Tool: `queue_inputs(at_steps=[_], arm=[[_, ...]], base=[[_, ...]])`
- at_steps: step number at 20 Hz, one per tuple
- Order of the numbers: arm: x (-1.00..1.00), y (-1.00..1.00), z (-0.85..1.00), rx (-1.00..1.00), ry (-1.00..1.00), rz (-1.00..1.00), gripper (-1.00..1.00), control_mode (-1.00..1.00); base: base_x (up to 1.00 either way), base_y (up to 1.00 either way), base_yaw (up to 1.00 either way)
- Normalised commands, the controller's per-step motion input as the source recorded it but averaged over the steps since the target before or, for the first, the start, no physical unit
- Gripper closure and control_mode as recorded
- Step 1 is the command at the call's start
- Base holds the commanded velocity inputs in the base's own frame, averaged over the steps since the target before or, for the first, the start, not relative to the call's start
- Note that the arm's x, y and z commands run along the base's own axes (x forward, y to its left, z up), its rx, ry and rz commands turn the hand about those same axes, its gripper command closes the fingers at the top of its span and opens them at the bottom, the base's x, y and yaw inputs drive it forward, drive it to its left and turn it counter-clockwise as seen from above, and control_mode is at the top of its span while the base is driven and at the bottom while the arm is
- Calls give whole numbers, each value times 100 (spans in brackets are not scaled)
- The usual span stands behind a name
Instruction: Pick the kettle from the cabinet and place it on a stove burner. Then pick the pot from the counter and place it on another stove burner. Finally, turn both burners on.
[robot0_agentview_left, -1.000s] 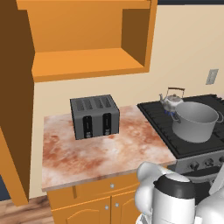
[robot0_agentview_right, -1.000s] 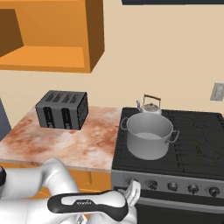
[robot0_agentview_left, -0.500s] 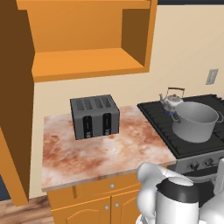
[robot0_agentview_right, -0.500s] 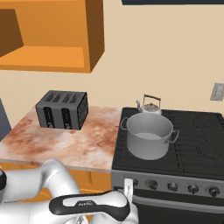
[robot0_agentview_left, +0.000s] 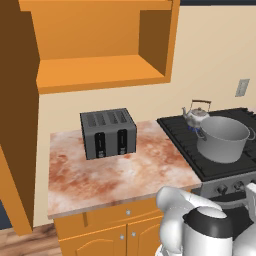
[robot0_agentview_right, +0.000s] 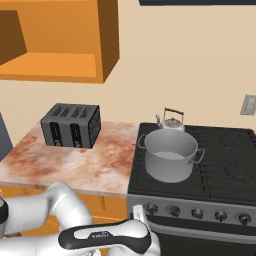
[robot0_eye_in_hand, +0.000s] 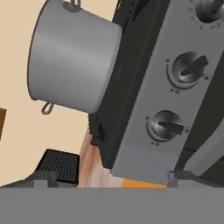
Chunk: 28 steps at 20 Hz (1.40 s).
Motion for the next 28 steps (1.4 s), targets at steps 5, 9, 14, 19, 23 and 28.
queue_inputs(at_steps=[5, 9, 14, 19, 23, 28], arm=[[0, 13, -6, -29, 0, 11, -100, -100], [0, 26, -2, -27, -3, 10, -100, -100], [0, 31, 0, -25, -9, 8, -100, -100], [0, 21, 0, -24, -15, 8, -100, -100], [0, 2, 0, -29, -21, 8, -100, -100], [1, 1, -5, -14, -3, 2, -100, -100]], base=[[0, 0, 0], [0, 0, 0], [0, 0, 0], [0, 0, 0], [0, 0, 0], [0, 0, 0]])
